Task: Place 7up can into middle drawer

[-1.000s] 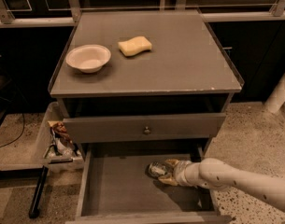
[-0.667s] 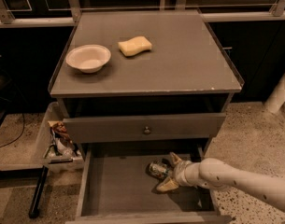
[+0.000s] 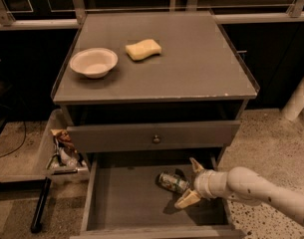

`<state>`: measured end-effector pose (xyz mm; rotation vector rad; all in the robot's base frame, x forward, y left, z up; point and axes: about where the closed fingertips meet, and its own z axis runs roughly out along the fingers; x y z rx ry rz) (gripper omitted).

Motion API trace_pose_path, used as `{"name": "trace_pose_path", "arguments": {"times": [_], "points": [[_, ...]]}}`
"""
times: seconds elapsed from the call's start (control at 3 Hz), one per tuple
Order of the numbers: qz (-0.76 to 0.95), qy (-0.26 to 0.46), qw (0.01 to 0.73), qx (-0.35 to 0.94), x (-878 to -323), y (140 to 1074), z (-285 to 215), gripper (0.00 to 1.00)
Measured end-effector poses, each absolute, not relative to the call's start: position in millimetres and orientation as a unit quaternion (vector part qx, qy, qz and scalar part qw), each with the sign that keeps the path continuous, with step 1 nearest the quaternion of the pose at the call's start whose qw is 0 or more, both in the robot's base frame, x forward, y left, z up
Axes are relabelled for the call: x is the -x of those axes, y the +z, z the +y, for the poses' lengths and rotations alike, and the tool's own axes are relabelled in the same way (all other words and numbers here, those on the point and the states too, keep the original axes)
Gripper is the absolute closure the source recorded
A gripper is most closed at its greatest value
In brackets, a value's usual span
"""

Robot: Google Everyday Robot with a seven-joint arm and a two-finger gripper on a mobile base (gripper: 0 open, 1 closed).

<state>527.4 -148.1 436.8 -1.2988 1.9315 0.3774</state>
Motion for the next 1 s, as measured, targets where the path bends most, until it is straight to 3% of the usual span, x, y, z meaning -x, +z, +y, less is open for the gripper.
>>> {"name": "trace_pose_path", "arguments": {"times": [1.0], "points": [[0.714, 0.102, 0.458, 0.520, -451.8, 566.6, -222.9, 0.00]]}}
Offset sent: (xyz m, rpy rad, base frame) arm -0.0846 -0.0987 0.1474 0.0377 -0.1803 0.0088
